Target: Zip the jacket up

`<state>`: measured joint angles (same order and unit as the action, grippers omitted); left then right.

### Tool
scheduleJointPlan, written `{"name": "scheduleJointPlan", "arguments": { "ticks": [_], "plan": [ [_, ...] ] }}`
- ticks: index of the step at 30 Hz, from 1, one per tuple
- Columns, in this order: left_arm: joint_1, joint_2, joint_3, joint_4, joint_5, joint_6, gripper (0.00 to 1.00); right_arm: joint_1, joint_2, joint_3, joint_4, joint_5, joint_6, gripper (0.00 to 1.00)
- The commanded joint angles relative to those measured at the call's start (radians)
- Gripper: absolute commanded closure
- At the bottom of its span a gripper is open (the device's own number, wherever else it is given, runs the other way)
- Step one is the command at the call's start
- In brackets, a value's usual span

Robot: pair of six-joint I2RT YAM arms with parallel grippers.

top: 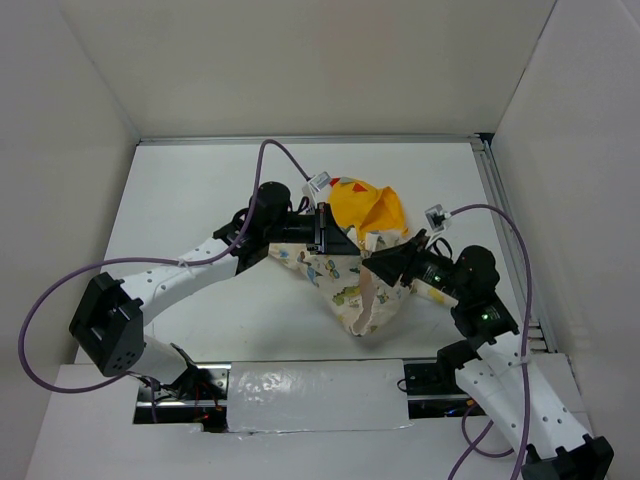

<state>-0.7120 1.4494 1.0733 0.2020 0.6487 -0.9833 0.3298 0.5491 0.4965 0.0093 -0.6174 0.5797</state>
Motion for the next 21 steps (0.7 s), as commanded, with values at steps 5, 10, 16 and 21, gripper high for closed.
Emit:
{"name": "scheduleJointPlan", "arguments": {
  "ticks": [5, 10, 16, 21],
  "plan": [
    [-0.001, -0.038, 0.016, 0.062, 0.014, -0.012, 1.00, 0.003, 0.048, -0.009, 0.156, -0.024, 0.062, 0.52],
    [-0.001, -0.043, 0.013, 0.060, 0.014, -0.012, 1.00, 0.006, 0.094, 0.010, 0.175, -0.028, 0.069, 0.55],
    [-0.001, -0.040, 0.011, 0.053, 0.006, -0.005, 1.00, 0.006, 0.087, 0.005, 0.207, -0.027, 0.098, 0.76],
    [-0.001, -0.027, 0.014, 0.037, 0.005, 0.006, 1.00, 0.005, 0.080, 0.011, 0.187, -0.025, 0.101, 0.79]
  ]
}}
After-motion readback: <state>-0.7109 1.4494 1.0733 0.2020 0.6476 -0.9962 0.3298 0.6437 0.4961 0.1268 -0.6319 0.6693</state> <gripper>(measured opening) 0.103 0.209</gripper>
